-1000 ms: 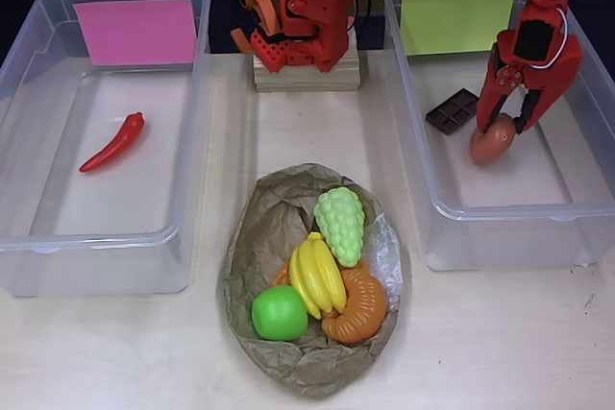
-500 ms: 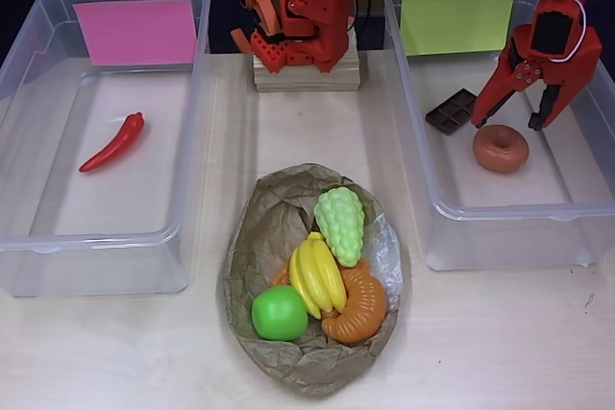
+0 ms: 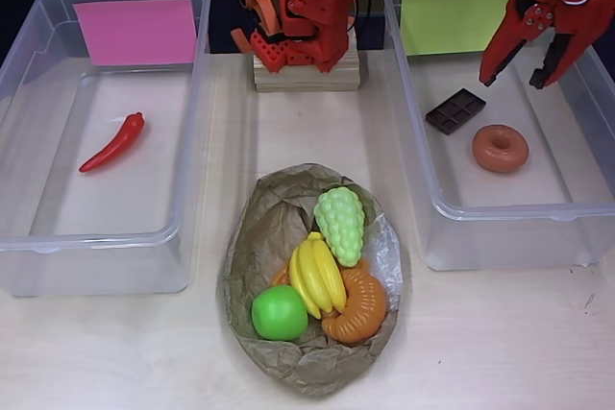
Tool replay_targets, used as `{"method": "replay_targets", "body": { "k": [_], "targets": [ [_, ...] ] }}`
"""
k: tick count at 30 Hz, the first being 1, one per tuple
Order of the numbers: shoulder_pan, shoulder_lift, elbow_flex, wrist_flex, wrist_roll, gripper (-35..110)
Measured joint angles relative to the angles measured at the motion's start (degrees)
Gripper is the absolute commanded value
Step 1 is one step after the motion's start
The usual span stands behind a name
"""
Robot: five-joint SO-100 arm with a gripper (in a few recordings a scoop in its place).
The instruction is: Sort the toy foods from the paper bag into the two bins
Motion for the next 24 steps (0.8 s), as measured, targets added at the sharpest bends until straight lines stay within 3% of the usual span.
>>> {"method": "replay_targets", "body": {
  "k": [3,12,21,24],
  "targets": [
    [3.4,2.7,-2.2,6.2,-3.7,23],
    [18.3,14.8,2.8,8.4,-25.6,22],
    [38.1,17.4,12.7,-2.5,-54.6,20],
    [44.2,17.1,16.3,-6.4,-58.2,20]
  ]
}}
